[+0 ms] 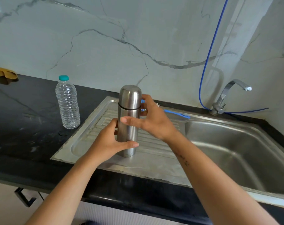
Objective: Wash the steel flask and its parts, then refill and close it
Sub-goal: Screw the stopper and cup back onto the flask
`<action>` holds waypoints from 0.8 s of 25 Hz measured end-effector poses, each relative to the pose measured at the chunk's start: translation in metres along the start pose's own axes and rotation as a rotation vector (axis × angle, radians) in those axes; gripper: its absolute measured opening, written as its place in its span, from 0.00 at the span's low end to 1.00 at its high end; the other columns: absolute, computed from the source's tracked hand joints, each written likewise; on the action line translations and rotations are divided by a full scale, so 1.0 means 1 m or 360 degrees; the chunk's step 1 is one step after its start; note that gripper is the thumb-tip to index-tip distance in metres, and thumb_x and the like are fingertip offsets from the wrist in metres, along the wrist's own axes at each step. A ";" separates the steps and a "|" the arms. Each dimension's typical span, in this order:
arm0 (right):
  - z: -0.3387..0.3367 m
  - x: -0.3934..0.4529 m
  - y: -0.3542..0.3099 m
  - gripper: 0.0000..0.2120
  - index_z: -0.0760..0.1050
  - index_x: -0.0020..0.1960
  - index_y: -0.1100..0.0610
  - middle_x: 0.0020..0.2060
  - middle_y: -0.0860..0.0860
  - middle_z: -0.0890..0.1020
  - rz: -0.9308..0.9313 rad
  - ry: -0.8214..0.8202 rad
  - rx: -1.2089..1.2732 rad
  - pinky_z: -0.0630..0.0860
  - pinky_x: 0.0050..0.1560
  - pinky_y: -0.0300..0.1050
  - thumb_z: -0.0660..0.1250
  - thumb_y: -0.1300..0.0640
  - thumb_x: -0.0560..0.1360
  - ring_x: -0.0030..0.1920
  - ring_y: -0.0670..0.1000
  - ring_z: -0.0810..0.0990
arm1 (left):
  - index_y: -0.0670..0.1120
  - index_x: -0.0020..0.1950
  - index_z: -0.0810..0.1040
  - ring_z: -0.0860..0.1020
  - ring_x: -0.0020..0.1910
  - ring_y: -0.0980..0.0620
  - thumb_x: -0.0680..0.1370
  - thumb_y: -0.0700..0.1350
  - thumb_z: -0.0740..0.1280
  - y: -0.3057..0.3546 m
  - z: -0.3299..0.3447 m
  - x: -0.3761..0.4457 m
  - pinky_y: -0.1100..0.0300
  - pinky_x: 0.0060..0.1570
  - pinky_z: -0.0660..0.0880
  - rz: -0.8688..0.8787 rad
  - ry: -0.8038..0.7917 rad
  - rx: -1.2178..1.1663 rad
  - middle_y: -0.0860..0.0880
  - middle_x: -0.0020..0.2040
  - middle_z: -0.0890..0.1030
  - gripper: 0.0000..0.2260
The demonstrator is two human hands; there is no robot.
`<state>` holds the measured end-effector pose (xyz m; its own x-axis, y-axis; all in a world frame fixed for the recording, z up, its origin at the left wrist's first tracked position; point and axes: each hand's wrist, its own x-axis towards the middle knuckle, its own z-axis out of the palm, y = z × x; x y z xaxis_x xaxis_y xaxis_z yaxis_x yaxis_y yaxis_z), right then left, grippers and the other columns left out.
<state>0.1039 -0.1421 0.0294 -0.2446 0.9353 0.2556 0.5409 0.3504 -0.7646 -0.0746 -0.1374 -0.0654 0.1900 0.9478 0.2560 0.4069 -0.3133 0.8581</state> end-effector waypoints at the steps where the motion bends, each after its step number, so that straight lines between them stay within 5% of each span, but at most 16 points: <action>1: 0.005 -0.001 0.005 0.41 0.65 0.75 0.51 0.63 0.47 0.79 -0.0022 0.0051 -0.0017 0.79 0.61 0.47 0.80 0.43 0.68 0.61 0.47 0.79 | 0.58 0.71 0.70 0.77 0.60 0.60 0.64 0.61 0.81 -0.001 0.001 -0.002 0.54 0.59 0.79 -0.0001 0.0042 0.0007 0.60 0.62 0.79 0.38; 10: -0.015 0.029 0.043 0.29 0.72 0.70 0.53 0.57 0.45 0.82 -0.0125 0.0357 0.0016 0.77 0.55 0.39 0.77 0.49 0.73 0.56 0.44 0.80 | 0.53 0.69 0.73 0.79 0.53 0.60 0.65 0.54 0.83 0.013 0.030 0.054 0.67 0.45 0.73 0.0028 0.0096 -0.0042 0.57 0.58 0.81 0.35; 16: -0.037 0.064 0.067 0.26 0.71 0.70 0.52 0.56 0.46 0.81 -0.0069 0.0400 -0.0022 0.79 0.55 0.44 0.75 0.52 0.76 0.55 0.44 0.80 | 0.51 0.70 0.73 0.79 0.58 0.52 0.66 0.51 0.84 0.012 0.056 0.111 0.59 0.53 0.77 -0.0028 0.0043 -0.0124 0.53 0.62 0.80 0.36; 20: -0.038 0.068 0.078 0.26 0.69 0.72 0.51 0.55 0.43 0.79 -0.0013 0.0378 -0.0029 0.73 0.48 0.34 0.74 0.51 0.77 0.52 0.40 0.79 | 0.51 0.71 0.72 0.78 0.55 0.57 0.66 0.50 0.83 0.005 0.064 0.119 0.64 0.48 0.74 -0.0051 0.0018 -0.0141 0.54 0.61 0.80 0.36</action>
<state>0.1600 -0.0494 0.0099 -0.0539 0.9169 0.3954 0.5547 0.3568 -0.7517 0.0070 -0.0302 -0.0588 0.1678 0.9580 0.2325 0.3316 -0.2770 0.9018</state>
